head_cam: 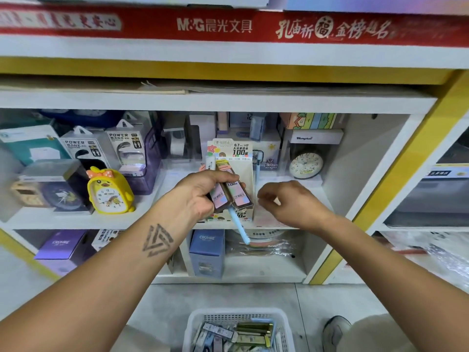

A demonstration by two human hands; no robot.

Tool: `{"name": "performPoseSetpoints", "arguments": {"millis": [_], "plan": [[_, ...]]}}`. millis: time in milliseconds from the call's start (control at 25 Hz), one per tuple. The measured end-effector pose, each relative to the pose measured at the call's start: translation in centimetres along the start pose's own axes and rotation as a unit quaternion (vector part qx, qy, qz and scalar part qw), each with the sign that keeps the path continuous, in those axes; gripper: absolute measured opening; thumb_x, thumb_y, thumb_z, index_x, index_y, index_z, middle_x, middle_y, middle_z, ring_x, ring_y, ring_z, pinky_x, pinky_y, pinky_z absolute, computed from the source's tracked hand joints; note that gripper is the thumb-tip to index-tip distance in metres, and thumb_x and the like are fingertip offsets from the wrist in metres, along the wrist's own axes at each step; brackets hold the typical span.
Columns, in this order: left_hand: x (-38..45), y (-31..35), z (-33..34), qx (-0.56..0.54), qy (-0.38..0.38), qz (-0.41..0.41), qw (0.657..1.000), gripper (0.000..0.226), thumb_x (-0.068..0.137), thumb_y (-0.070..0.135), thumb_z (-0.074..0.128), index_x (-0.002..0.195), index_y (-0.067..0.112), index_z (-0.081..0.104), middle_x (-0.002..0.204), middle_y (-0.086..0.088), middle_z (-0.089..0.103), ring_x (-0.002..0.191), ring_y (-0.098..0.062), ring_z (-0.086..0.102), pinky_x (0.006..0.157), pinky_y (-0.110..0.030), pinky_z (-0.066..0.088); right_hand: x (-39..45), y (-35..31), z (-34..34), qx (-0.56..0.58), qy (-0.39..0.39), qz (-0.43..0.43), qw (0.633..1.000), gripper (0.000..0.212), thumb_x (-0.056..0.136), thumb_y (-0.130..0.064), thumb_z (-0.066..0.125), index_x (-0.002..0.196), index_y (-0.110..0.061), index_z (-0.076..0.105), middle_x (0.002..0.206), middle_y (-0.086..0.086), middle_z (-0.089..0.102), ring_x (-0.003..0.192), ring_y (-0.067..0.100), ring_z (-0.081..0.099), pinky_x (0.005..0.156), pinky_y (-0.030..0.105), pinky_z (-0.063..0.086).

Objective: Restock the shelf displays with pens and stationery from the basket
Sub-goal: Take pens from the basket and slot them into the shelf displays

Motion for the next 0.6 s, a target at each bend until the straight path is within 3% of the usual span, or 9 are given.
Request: {"name": "performPoseSetpoints", "arguments": {"millis": [80, 160, 280, 360, 600], "plan": [[-0.1, 0.3, 0.1, -0.006, -0.007, 0.008, 1.000, 0.019, 0.079, -0.010, 0.068, 0.092, 0.003, 0.063, 0.075, -0.019, 0.072, 0.067, -0.030, 0.073, 0.059, -0.050, 0.061, 0.4, -0.2, -1.2, 0.228, 0.029, 0.044, 0.972, 0.014, 0.097, -0.016, 0.057, 0.094, -0.022, 0.069, 0.086, -0.001, 0.076, 0.076, 0.014, 0.071, 0.066, 0.025, 0.052], [-0.2, 0.3, 0.3, -0.006, -0.015, 0.007, 1.000, 0.021, 0.080, -0.009, 0.068, 0.097, 0.002, 0.064, 0.081, -0.021, 0.073, 0.070, -0.031, 0.074, 0.059, -0.050, 0.061, 0.7, -0.9, -0.6, 0.425, 0.002, 0.092, 0.900, 0.011, 0.098, -0.017, 0.058, 0.098, -0.012, 0.067, 0.083, 0.009, 0.076, 0.065, 0.021, 0.069, 0.052, 0.025, 0.047], [-0.5, -0.2, 0.9, 0.001, -0.045, -0.008, 0.999, 0.027, 0.083, -0.009, 0.064, 0.109, -0.001, 0.064, 0.087, -0.023, 0.073, 0.070, -0.033, 0.074, 0.054, -0.049, 0.060, 1.1, -1.9, 0.1, 0.465, -0.011, 0.108, 0.879, 0.025, 0.092, -0.035, 0.070, 0.102, -0.012, 0.067, 0.079, 0.010, 0.071, 0.060, 0.018, 0.059, 0.048, 0.025, 0.041], [-0.8, -0.4, 1.5, 0.024, -0.074, -0.015, 0.997, 0.037, 0.078, -0.008, 0.067, 0.114, -0.002, 0.064, 0.098, -0.025, 0.073, 0.080, -0.034, 0.074, 0.064, -0.052, 0.061, 1.5, -1.8, 0.8, 0.467, -0.010, 0.125, 0.875, 0.033, 0.089, -0.038, 0.074, 0.108, -0.012, 0.069, 0.078, 0.006, 0.066, 0.061, 0.014, 0.055, 0.049, 0.024, 0.039], [-1.1, -0.3, 1.8, 0.072, -0.110, -0.010, 0.991, 0.047, 0.067, -0.007, 0.072, 0.113, 0.001, 0.068, 0.109, -0.024, 0.071, 0.096, -0.037, 0.071, 0.078, -0.057, 0.058, 2.7, -1.0, 0.9, 0.532, 0.008, 0.165, 0.830, 0.012, 0.083, -0.009, 0.079, 0.092, -0.006, 0.071, 0.076, 0.010, 0.066, 0.059, 0.016, 0.056, 0.048, 0.022, 0.044]]}}
Point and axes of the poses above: each hand's wrist, its own x-axis towards the middle knuckle, its own z-axis out of the palm, y = z × x, the point moved 10 cm from there along x, towards the middle knuckle
